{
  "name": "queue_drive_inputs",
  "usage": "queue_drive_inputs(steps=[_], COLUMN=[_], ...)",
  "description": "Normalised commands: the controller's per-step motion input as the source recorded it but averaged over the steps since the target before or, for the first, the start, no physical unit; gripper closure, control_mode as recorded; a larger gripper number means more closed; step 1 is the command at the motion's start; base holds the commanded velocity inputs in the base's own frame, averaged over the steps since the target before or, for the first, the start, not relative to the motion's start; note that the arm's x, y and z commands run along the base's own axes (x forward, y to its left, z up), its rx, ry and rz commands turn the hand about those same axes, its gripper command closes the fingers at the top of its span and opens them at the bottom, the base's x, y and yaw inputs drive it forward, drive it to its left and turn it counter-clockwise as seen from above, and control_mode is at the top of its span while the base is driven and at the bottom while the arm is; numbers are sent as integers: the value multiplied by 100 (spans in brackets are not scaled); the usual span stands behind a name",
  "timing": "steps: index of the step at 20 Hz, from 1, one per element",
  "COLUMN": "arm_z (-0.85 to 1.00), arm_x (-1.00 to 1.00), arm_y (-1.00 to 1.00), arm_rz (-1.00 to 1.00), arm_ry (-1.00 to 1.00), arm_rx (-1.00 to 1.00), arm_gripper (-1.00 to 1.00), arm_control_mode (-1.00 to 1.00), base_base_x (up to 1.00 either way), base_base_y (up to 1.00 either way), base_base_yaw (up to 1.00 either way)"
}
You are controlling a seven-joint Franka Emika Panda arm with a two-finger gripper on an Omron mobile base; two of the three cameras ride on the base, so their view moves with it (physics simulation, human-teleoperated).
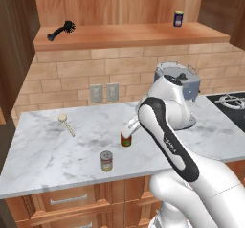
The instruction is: Pick the cans from the counter and place them in their designated side in the cabinet.
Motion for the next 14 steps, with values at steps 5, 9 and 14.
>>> queue_drive_inputs(steps=[5, 9, 14], arm_z=[-20, -21, -17], arm_x=[22, 16, 2], arm_y=[6, 10, 12], arm_rz=[-3, -2, -2], arm_ry=[0, 0, 0], arm_rx=[0, 0, 0], arm_gripper=[-100, -100, -100], arm_control_mode=[-100, -100, -100], base_base_x=[0, 0, 0], base_base_y=[0, 0, 0], base_base_yaw=[0, 0, 0])
